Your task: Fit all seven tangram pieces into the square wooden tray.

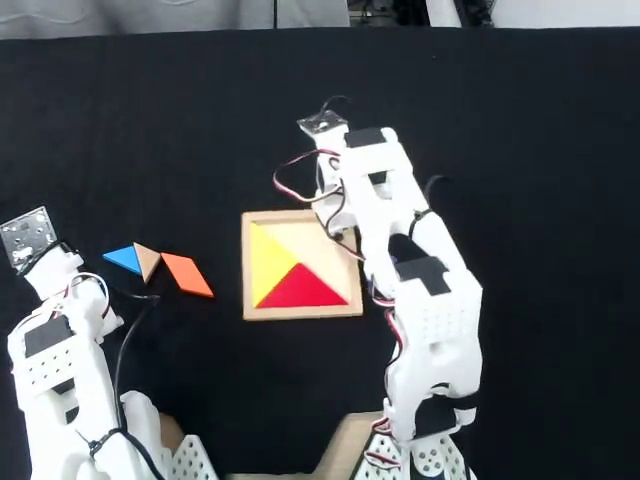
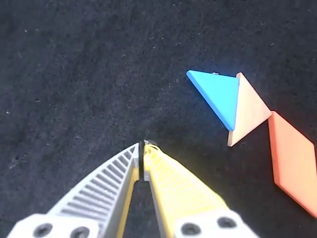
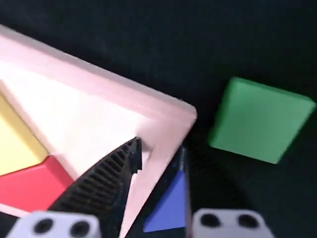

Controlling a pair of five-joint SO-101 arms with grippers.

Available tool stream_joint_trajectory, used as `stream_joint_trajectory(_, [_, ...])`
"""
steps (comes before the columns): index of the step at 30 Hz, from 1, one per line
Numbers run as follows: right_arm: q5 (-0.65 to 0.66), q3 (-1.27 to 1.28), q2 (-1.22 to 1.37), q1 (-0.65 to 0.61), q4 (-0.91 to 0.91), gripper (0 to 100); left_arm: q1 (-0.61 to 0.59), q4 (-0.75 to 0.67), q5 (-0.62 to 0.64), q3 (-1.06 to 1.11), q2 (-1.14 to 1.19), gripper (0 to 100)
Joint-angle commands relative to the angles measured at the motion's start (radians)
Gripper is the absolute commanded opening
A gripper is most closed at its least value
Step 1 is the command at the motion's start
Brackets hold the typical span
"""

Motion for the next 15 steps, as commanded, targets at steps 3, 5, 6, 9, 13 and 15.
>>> stream_joint_trajectory(3, [0.011, -0.047, -0.01, -0.077, 0.015, 10.3, -0.004, -0.018, 0.003, -0.004, -0.017, 3])
stream_joint_trajectory(5, [0.011, -0.05, -0.012, -0.078, 0.015, 10.3, -0.004, -0.018, 0.003, -0.004, -0.017, 3])
stream_joint_trajectory(6, [0.009, -0.053, -0.013, -0.075, 0.017, 10.3, -0.004, -0.018, 0.003, -0.004, -0.017, 3])
stream_joint_trajectory(9, [0.005, -0.084, -0.013, -0.054, 0.069, 10.4, -0.004, -0.018, 0.003, -0.004, -0.017, 3])
stream_joint_trajectory(13, [0.011, -0.176, -0.013, -0.048, 0.196, 15.6, -0.004, -0.018, 0.003, -0.005, -0.017, 3])
stream_joint_trajectory(15, [0.012, -0.214, -0.013, -0.044, 0.232, 17.7, -0.004, -0.018, 0.003, -0.008, -0.017, 3])
